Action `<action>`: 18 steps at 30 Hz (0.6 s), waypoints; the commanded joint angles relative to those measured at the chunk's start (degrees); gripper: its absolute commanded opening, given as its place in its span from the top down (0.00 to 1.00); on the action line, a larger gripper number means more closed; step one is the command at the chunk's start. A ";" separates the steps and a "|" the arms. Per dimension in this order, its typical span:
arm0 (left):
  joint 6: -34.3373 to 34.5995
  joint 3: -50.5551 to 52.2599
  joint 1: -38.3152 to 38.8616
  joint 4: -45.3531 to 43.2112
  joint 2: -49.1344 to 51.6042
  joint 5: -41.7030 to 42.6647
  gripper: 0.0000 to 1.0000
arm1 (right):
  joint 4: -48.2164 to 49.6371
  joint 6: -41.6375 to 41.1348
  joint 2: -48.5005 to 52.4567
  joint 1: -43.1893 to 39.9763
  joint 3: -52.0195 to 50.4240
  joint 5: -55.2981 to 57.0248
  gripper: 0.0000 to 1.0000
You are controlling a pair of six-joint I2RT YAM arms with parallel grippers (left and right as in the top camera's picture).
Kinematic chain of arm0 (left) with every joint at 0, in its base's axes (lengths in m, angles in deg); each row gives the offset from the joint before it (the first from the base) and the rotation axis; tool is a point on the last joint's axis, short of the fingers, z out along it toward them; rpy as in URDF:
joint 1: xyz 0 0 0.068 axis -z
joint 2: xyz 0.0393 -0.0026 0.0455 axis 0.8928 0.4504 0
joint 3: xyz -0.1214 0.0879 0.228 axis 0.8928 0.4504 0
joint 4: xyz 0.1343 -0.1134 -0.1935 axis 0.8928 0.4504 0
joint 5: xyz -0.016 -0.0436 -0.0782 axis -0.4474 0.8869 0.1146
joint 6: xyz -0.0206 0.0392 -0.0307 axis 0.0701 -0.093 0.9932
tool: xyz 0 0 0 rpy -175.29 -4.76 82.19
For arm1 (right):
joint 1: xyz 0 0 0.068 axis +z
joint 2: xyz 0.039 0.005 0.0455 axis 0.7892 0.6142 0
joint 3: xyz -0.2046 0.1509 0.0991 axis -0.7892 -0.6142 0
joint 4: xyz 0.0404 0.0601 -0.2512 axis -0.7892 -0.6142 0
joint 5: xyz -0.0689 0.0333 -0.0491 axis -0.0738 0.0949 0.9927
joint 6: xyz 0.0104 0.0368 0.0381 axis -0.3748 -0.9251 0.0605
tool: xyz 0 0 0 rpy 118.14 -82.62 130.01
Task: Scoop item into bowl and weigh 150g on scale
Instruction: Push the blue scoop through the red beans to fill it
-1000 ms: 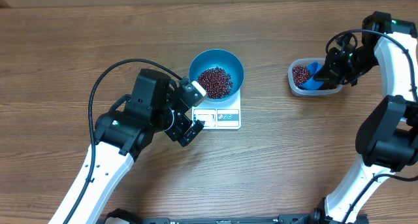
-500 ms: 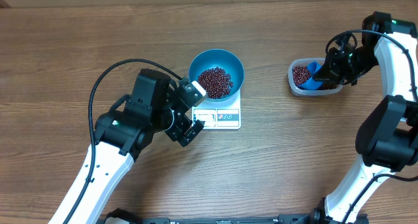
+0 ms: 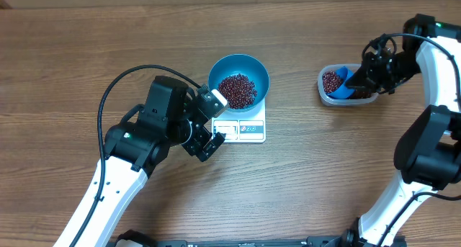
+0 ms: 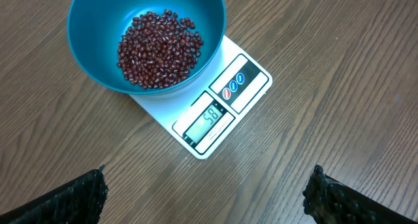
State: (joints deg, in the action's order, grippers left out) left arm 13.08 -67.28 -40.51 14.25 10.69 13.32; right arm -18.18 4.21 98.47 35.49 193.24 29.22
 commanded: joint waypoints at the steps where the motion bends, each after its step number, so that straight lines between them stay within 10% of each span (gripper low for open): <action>1: 0.37 -0.35 -0.31 -0.07 -0.02 -0.09 0.00 | 0.09 2.43 0.11 -2.29 -0.24 -3.13 0.96; 18: 0.37 -0.35 -0.31 -0.07 -0.02 -0.09 0.00 | -2.97 7.74 0.11 -5.31 -0.24 -4.33 0.96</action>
State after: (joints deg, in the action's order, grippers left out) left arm 13.08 -67.28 -40.51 14.25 10.69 13.32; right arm -21.28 10.75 98.47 30.09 193.24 26.51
